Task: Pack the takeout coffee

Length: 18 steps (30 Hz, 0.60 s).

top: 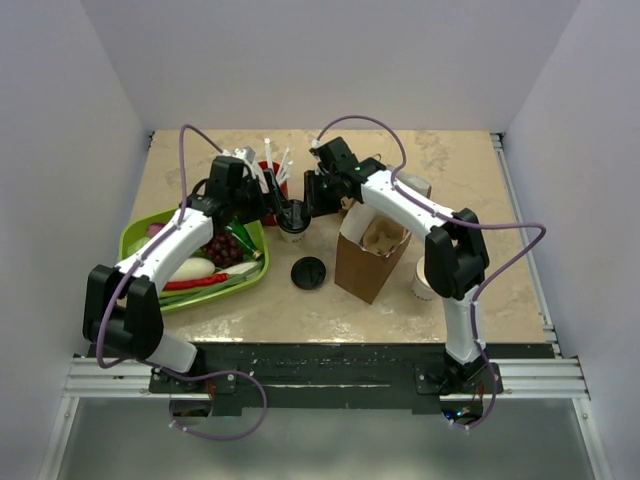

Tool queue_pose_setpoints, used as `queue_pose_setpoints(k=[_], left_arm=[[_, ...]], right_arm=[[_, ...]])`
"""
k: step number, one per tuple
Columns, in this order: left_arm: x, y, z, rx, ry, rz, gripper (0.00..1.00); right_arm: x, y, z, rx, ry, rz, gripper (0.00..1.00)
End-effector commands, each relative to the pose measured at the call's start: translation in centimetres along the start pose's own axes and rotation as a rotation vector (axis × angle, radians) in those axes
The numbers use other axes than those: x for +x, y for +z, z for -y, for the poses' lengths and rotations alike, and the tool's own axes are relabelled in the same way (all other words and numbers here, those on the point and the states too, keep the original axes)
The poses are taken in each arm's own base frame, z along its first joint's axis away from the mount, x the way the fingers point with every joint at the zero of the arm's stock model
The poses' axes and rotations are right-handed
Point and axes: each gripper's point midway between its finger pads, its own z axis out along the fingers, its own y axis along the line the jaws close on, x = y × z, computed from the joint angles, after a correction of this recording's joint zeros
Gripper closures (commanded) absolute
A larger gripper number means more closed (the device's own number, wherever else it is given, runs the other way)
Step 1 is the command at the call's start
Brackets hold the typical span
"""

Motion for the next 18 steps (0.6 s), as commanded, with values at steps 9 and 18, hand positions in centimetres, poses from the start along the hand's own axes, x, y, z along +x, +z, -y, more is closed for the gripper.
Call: queue_pose_setpoints(k=[9,18], left_arm=[[0.9,1.4,-1.5,-0.011,0.011,-0.028,0.20],[0.7,2.8,-1.6,0.002,-0.010,-0.023,0.27]], right_arm=[[-2.5,-0.5,-1.2,-0.037,0.012,0.072,0.59],[-2.2,-0.2,-1.4,-0.052,0.016,0.065,0.59]])
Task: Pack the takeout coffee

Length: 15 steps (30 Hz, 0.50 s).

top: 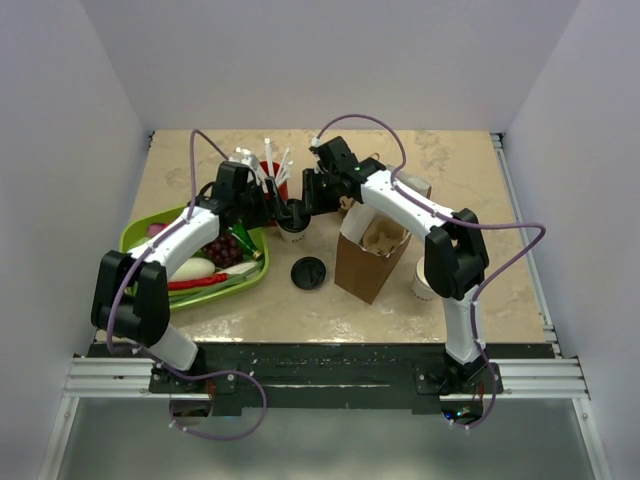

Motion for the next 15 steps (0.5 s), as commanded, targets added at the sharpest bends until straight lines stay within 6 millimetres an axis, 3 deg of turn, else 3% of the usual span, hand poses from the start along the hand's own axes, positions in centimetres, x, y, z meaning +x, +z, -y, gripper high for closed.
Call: queue_pose_setpoints(k=[1,15], left_arm=[[-1.24,0.35,0.33,0.027,0.000,0.045,0.30],[-1.79,1.02,0.21,0.042,-0.018,0.073,0.41]], right_arm=[[-1.40,-0.16,-1.21,-0.051,0.006,0.033,0.60],[-1.78,0.04,-1.70,-0.080,-0.009,0.047,0.61]])
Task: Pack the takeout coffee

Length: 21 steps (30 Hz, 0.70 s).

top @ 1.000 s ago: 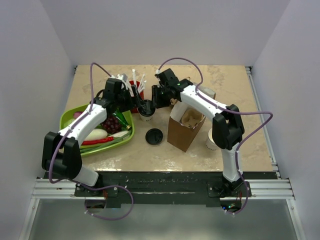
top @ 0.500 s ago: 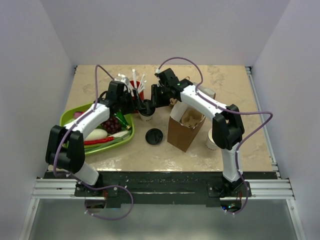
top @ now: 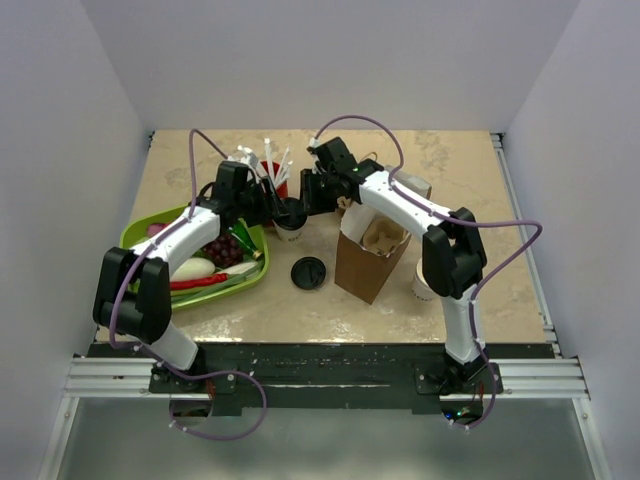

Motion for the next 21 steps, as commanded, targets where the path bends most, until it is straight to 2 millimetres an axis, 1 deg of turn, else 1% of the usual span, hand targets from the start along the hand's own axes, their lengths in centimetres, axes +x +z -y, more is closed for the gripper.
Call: queue_pose_setpoints(k=[1,6,12,15,17,18,21], left_arm=[[-1.2,0.2,0.4,0.033,-0.009,0.051,0.42],[-1.1,0.4,0.3,0.036,-0.012,0.051,0.49],[-0.8,0.5,0.1,0.027,-0.026,0.041,0.51],[-0.9,0.5,-0.4,-0.002,-0.046,0.046,0.58],[-0.9,0.4,-0.4,-0.010,-0.061,0.045,0.59],[-0.8,0.4,-0.6,-0.015,-0.070,0.041,0.61],[-0.8,0.2,-0.4,-0.009,-0.076,0.038,0.64]], right_arm=[[-1.8,-0.5,-1.3,-0.048,-0.006,0.051,0.60],[-2.0,-0.6,-1.6,-0.065,-0.006,0.052,0.60],[-2.6,-0.6,-1.8,-0.066,-0.007,0.075,0.57],[-2.8,-0.4,-1.9,-0.068,-0.008,0.079,0.57],[-2.9,-0.1,-1.4,-0.044,-0.013,0.083,0.53],[-2.8,0.0,-1.2,-0.033,-0.017,0.081,0.51],[-2.9,0.1,-0.2,0.014,-0.036,0.090,0.45]])
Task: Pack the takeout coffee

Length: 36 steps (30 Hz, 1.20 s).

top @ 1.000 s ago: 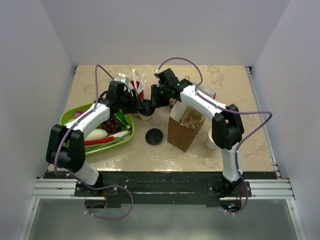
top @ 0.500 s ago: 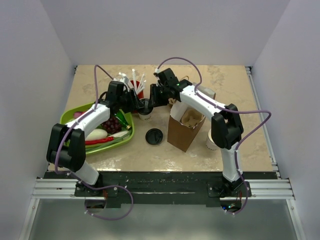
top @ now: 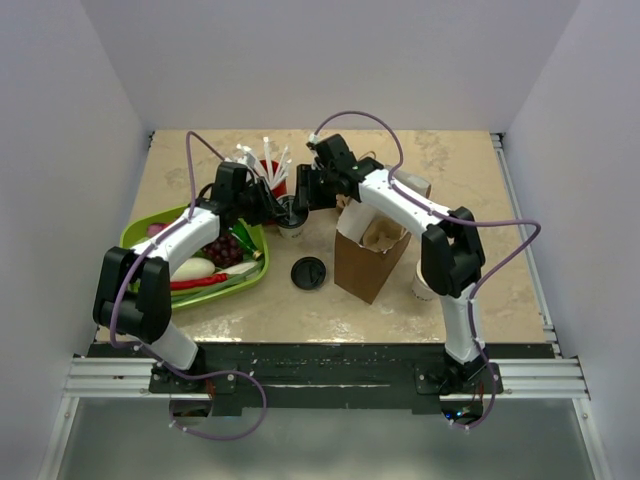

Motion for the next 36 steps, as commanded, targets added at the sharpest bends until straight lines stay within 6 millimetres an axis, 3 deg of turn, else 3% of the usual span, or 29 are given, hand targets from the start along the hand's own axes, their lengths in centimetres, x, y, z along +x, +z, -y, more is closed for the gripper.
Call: queue_pose_setpoints(k=[1,7,17,22,29,36], left_arm=[[-0.5,-0.1,-0.2,-0.014,-0.032,0.019,0.64],[-0.9,-0.7,0.2,-0.002,-0.041,0.033,0.70],[-1.0,-2.3,0.8,0.008,-0.047,0.029,0.71],[0.0,-2.1,0.4,0.032,-0.074,-0.013,0.76],[0.8,-2.2,0.2,0.060,-0.103,-0.033,0.85],[0.0,-4.0,-0.8,0.025,-0.122,0.021,0.89]], right_arm=[[-1.8,0.0,0.4,0.036,-0.030,0.059,0.43],[-1.8,0.3,0.0,0.003,-0.034,0.052,0.41],[-3.6,-3.3,-1.6,-0.019,-0.050,0.143,0.36],[-4.2,-4.4,-2.0,-0.029,-0.059,0.172,0.35],[-3.5,-3.5,-1.6,-0.035,-0.092,0.137,0.36],[-4.4,-3.0,-0.3,0.001,-0.048,0.169,0.37]])
